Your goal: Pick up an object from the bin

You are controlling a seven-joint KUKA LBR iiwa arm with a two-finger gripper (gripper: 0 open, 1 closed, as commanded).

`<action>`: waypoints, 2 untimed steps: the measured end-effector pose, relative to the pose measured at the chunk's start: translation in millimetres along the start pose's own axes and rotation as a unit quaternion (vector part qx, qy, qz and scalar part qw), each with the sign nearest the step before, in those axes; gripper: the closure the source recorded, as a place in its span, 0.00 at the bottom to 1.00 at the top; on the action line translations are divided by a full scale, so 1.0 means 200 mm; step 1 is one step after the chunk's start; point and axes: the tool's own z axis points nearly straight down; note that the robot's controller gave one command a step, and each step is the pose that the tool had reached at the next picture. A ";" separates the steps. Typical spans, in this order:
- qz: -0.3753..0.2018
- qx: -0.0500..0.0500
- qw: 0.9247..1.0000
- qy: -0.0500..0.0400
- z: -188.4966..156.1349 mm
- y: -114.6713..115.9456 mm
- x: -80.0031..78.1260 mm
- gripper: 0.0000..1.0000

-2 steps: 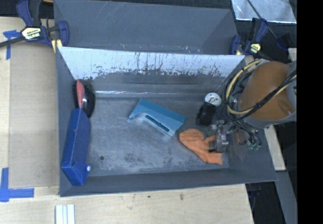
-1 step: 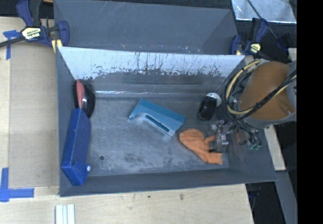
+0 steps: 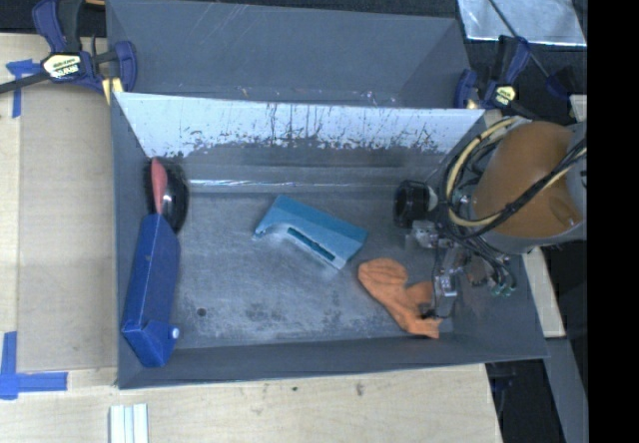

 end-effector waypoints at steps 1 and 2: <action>-0.005 0.000 1.000 -0.001 0.00 0.00 0.00 1.00; -0.005 0.000 1.000 -0.001 0.00 0.00 0.00 1.00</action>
Offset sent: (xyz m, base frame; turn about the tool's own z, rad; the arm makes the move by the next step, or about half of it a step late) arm 0.0000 0.0000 0.0000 0.0000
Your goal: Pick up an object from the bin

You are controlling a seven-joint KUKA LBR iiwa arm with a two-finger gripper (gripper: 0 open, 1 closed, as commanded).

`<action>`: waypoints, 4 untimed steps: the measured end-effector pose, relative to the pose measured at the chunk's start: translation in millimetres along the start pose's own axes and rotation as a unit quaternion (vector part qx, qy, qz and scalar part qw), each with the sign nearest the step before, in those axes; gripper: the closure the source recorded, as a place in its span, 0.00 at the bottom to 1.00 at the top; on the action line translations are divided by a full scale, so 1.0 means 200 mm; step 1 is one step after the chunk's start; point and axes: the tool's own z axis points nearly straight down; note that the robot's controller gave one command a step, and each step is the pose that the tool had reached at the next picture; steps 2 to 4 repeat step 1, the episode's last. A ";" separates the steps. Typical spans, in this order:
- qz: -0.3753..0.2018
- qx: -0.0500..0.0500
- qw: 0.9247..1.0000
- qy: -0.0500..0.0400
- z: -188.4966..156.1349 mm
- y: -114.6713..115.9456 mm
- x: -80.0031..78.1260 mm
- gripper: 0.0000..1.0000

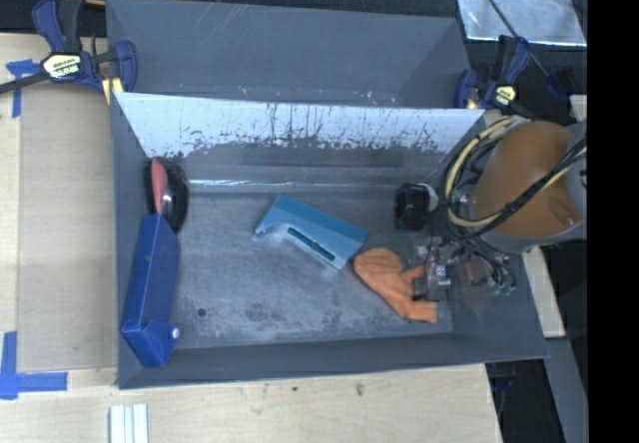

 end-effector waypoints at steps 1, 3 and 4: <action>-0.005 -0.002 1.000 0.006 -0.22 -0.01 0.03 1.00; -0.005 -0.002 1.000 0.006 -0.22 -0.01 0.03 1.00; -0.005 -0.002 1.000 0.006 -0.22 -0.01 0.03 1.00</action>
Offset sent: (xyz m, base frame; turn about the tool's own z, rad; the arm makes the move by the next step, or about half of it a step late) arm 0.0370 -0.0169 -0.0003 0.0019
